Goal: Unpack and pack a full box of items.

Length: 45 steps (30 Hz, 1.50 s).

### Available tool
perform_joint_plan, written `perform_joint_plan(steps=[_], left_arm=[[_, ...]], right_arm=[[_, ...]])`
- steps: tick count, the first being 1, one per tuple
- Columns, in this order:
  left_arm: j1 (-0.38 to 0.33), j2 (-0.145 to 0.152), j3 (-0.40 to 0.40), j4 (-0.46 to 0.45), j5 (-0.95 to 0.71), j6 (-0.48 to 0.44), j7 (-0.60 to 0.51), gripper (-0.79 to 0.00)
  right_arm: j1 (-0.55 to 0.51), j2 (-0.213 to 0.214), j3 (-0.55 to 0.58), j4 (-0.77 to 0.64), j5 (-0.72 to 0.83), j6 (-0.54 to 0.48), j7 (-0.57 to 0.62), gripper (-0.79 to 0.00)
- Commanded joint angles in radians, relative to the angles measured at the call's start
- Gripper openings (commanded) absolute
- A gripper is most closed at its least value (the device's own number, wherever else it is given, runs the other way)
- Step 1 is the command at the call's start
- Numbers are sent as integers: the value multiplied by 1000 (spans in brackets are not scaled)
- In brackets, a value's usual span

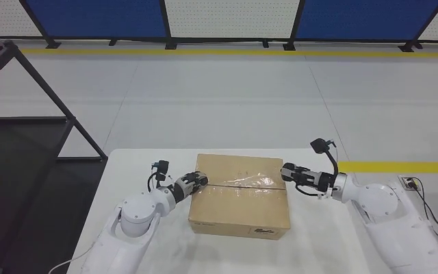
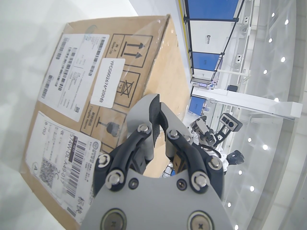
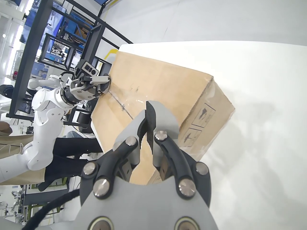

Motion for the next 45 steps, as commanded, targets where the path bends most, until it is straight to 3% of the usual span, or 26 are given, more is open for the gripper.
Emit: perform_joint_plan(steps=[1, 26, 45], left_arm=[[1, 0, -1, -1, -1, -2, -1, -785], [25, 6, -31, -18, -53, -35, -44, -785], [80, 15, -90, -60, -129, -87, -61, -785]], right_arm=[[-8, 1, 1, -33, 1, 15, -6, -785], [-36, -2, -28, -351, 46, 138, -9, -785], [22, -20, -90, -419, 86, 192, -20, -785]])
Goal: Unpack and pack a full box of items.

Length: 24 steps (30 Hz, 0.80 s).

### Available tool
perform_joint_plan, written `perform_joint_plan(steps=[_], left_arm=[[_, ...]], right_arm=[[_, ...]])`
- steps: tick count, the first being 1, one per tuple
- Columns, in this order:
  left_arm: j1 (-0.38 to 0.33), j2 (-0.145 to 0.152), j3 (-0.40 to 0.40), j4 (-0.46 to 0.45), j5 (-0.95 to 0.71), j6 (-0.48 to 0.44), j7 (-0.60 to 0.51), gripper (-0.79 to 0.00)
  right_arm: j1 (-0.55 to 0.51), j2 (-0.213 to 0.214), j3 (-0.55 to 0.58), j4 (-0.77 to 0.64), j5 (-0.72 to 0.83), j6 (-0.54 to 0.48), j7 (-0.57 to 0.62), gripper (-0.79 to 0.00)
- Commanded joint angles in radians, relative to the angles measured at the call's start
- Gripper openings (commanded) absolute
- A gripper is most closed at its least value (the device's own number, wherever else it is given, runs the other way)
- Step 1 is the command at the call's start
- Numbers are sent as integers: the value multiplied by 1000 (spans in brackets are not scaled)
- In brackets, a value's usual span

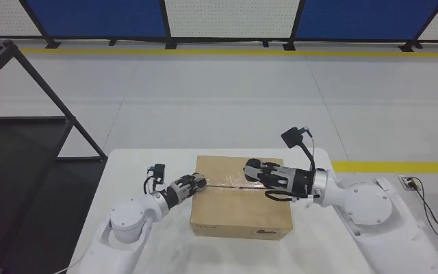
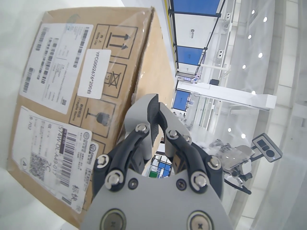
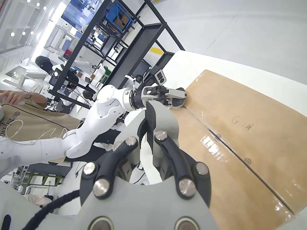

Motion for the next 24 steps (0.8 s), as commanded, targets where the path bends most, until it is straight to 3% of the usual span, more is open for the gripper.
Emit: perform_joint_plan(steps=[1, 24], left_arm=[[10, 2, -13, -5, -17, -11, -7, -785], [140, 18, -181, -1, -268, -154, -20, -785]], right_arm=[[2, -1, -4, -4, -2, 4, 0, -785], [57, -18, -44, -57, 19, 68, -14, -785]])
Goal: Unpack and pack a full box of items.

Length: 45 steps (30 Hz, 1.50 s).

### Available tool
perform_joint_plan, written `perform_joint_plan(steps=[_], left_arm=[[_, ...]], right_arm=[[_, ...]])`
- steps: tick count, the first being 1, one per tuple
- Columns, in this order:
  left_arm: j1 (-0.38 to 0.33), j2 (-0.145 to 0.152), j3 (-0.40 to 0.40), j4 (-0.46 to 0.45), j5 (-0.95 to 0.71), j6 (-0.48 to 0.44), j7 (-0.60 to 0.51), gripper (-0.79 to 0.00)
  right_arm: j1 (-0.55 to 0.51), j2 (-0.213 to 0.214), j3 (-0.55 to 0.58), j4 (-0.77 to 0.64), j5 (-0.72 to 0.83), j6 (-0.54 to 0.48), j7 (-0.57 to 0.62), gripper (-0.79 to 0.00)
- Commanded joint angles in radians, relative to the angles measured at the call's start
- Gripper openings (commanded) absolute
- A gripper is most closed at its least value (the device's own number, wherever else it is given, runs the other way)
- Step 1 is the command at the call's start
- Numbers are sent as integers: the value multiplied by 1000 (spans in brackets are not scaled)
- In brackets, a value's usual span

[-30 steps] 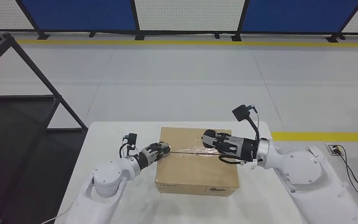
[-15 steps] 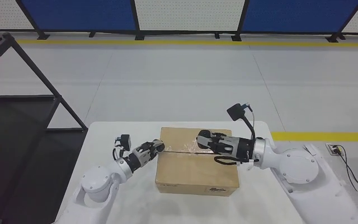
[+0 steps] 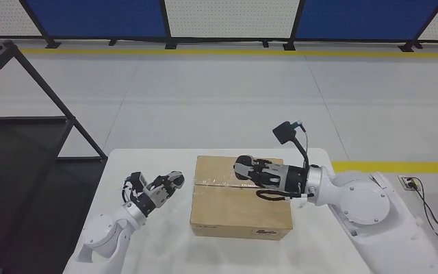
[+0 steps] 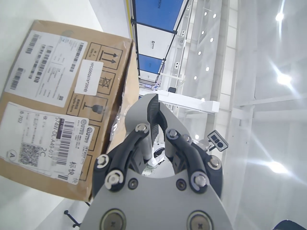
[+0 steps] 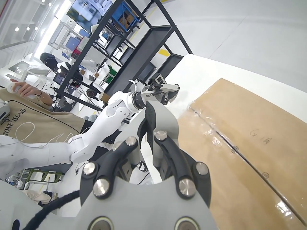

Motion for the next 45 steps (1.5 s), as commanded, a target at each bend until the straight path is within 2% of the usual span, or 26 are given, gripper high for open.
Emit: perform_joint_plan(steps=[1, 17, 32, 45], left_arm=[[9, 2, -10, 2, -11, -7, -4, -785], [25, 9, -17, 27, -35, -21, -20, -785], [3, 15, 3, 20, -12, -1, -34, -785], [13, 25, -16, 33, -21, -13, -65, -785]], right_arm=[[5, -2, -5, -6, 5, 7, -1, -785], [37, -24, -47, -58, 29, 120, -85, -785], [-39, -24, -5, -140, 57, 138, -129, -785], [-70, -29, -4, -216, 39, 151, -163, -785]])
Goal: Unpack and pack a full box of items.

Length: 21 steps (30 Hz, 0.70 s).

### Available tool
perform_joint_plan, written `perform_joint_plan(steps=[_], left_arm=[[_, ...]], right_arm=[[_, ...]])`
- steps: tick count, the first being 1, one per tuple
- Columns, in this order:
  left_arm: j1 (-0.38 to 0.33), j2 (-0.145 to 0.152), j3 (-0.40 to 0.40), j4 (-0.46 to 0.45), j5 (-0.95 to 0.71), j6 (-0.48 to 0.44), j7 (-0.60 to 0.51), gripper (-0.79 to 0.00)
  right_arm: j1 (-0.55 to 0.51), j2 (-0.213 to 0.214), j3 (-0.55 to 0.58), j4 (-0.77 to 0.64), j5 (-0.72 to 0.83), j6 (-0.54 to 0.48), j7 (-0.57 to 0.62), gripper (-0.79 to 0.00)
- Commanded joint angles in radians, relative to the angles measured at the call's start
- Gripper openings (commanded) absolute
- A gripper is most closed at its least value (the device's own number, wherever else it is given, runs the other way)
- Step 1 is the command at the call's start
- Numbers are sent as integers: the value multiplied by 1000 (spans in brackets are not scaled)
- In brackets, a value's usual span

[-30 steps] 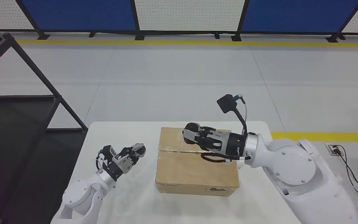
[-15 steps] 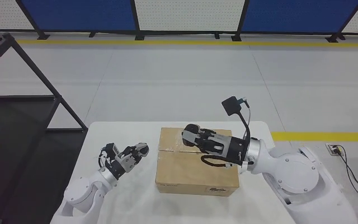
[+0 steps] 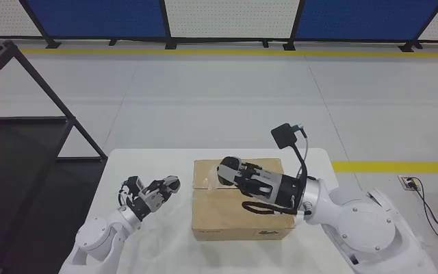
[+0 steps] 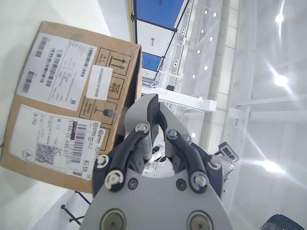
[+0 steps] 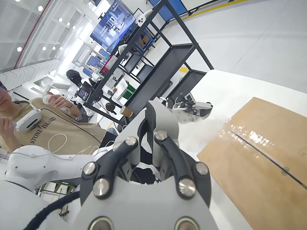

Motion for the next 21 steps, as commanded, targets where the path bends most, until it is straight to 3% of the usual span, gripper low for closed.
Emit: perform_joint_plan(steps=[1, 21], left_arm=[[3, 1, -2, -2, -1, 0, -2, -785], [-7, 9, 50, -63, 61, 27, -14, -785]], right_arm=[[-12, 0, 5, -8, -2, -2, -7, -785], [-202, 19, 151, -33, -31, -21, -54, -785]])
